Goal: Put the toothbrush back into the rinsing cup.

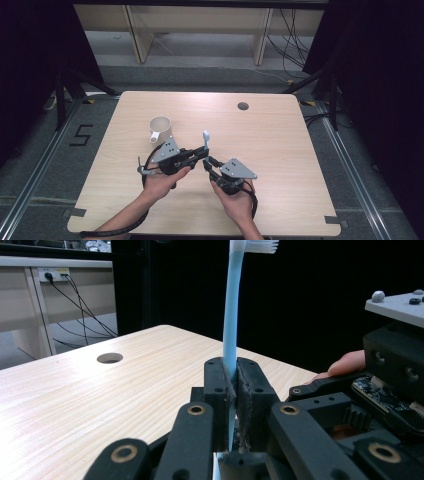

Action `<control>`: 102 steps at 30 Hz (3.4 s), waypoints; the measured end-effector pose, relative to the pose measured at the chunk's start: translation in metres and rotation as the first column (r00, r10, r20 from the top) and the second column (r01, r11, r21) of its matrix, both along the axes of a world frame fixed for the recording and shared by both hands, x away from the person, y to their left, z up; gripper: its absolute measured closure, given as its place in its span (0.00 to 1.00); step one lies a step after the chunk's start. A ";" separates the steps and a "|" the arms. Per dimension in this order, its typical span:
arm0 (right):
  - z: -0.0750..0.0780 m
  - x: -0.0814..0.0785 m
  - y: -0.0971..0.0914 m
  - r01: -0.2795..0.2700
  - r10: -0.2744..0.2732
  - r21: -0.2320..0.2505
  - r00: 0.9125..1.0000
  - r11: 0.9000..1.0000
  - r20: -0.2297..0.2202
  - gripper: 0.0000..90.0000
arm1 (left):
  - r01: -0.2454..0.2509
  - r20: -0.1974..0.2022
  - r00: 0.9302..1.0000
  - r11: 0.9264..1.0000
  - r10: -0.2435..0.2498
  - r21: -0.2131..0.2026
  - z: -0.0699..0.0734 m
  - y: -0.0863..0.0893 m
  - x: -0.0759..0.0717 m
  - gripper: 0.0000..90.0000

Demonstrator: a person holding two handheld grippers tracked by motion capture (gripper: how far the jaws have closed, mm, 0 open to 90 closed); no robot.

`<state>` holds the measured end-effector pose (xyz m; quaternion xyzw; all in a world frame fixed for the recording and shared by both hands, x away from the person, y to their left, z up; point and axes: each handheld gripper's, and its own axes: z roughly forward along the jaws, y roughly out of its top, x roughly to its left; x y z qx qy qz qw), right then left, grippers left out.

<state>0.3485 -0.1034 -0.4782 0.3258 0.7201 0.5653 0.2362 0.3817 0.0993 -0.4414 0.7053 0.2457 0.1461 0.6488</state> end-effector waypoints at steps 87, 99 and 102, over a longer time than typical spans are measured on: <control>-0.026 -0.017 -0.097 0.243 -0.245 -0.050 0.969 0.969 -0.029 0.52 | -0.268 0.091 0.959 0.963 0.268 -0.015 0.035 0.099 0.025 0.93; -0.026 -0.017 -0.096 0.247 -0.249 -0.044 0.968 0.968 -0.031 0.52 | -0.291 0.109 0.950 0.957 0.291 -0.017 0.042 0.106 0.032 0.93; -0.025 -0.017 -0.097 0.250 -0.251 -0.047 0.968 0.967 -0.029 0.52 | -0.296 0.111 0.949 0.955 0.296 -0.020 0.043 0.108 0.033 0.93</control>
